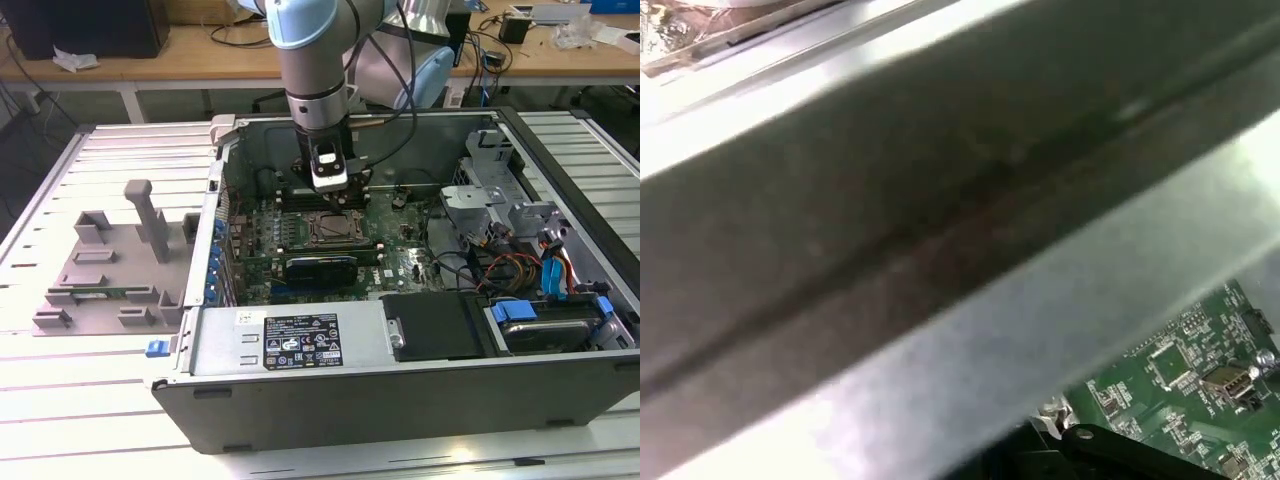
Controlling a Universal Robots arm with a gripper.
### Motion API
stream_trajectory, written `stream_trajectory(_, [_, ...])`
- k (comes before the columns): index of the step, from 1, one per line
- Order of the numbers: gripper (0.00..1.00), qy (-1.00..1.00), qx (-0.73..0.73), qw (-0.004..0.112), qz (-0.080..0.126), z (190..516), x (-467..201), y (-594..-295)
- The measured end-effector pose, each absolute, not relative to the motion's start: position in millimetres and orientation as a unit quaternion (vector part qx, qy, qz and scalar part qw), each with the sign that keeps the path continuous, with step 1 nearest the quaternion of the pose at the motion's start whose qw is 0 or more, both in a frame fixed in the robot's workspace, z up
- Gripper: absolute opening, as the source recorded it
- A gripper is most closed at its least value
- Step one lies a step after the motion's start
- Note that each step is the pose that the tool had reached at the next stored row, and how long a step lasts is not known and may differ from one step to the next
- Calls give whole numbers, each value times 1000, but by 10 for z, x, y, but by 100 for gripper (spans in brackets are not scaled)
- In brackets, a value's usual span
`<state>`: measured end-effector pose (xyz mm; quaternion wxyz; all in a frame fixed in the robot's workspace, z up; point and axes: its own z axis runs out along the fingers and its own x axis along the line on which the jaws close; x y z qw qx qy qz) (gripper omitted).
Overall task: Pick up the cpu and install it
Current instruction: 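Install the first cpu locking lever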
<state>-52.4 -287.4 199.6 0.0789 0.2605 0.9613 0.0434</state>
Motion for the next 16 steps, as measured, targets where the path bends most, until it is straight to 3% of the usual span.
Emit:
stream_trajectory(8, [11,961,263,79,43,1991,-491,-2818])
stream_trajectory(16, [11,961,263,81,38,2215,-492,-2817])
